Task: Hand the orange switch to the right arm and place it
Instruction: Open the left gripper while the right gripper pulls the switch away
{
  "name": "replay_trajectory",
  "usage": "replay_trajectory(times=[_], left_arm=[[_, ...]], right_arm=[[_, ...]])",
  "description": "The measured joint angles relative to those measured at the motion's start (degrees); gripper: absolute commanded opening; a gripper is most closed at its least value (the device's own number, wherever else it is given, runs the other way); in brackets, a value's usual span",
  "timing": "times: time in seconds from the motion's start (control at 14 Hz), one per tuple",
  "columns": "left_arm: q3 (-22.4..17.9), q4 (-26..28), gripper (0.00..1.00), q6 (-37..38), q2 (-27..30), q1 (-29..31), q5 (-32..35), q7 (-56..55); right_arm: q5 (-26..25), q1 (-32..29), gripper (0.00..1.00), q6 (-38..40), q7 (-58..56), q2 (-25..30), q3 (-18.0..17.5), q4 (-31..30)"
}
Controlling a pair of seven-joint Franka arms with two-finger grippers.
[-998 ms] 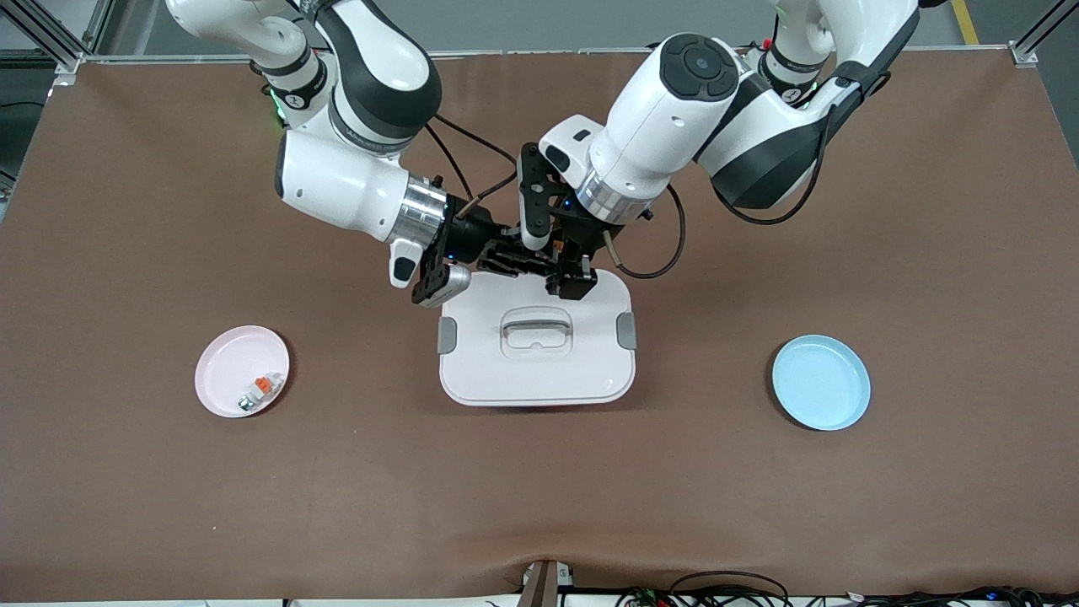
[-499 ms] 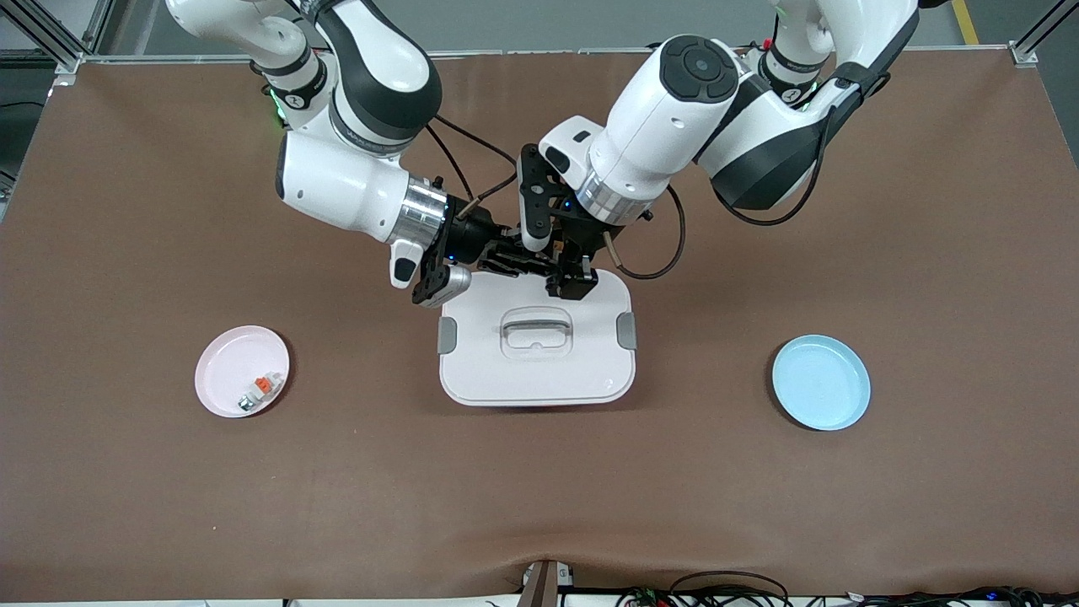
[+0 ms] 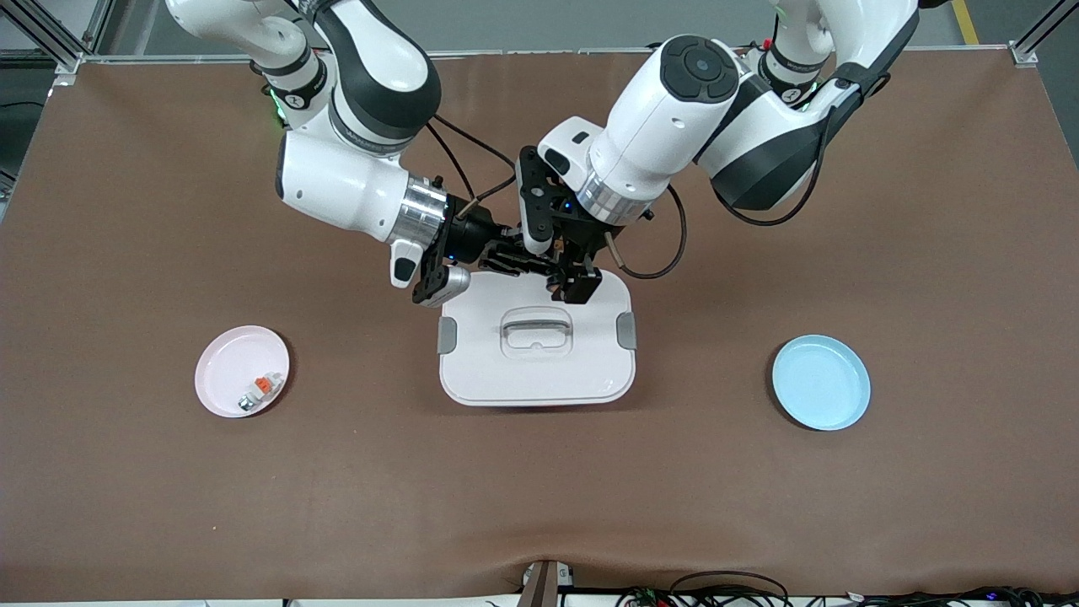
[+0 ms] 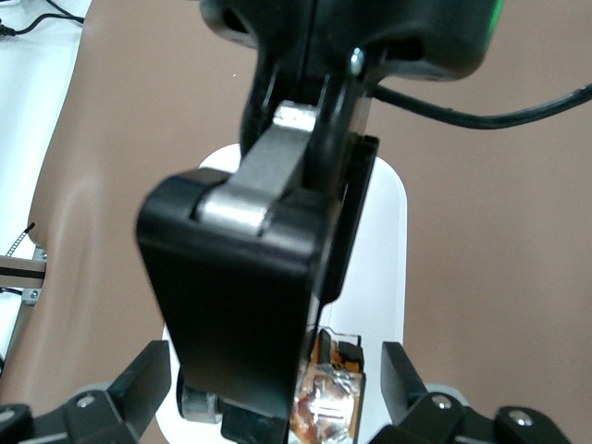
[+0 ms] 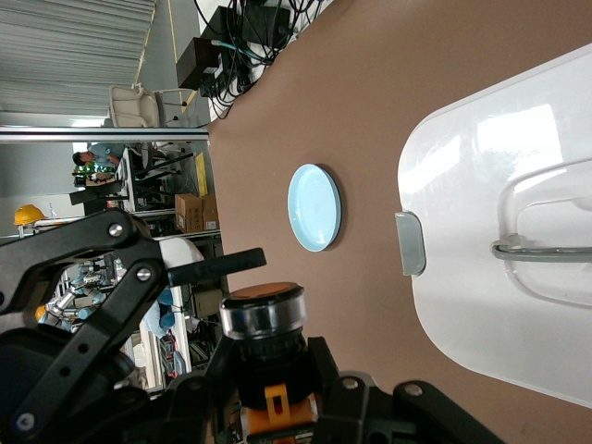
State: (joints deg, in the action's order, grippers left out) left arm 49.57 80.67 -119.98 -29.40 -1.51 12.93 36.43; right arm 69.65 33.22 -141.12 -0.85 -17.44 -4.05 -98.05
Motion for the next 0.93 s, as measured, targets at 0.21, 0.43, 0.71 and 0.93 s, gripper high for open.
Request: replay_trajectory(times=[0.21, 0.43, 0.71, 0.93], left_arm=[[0.0, -0.2, 1.0, 0.0, 0.0, 0.3, 0.0, 0.0], [0.0, -0.3, 1.0, 0.0, 0.0, 0.4, 0.0, -0.1], [0.0, -0.4, 1.0, 0.0, 0.0, 0.4, -0.5, -0.1], [0.0, -0.4, 1.0, 1.1, 0.0, 0.4, -0.5, -1.3]], right_arm=[[-0.2, 0.0, 0.0, 0.0, -0.2, -0.1, 0.0, 0.0], [-5.0, 0.1, 0.0, 0.0, -0.3, -0.5, 0.2, -0.1], [-16.3, -0.7, 0.0, 0.0, -0.2, -1.2, 1.3, -1.3], [-26.9, -2.7, 0.0, 2.6, -0.2, -1.4, 1.7, -2.9]])
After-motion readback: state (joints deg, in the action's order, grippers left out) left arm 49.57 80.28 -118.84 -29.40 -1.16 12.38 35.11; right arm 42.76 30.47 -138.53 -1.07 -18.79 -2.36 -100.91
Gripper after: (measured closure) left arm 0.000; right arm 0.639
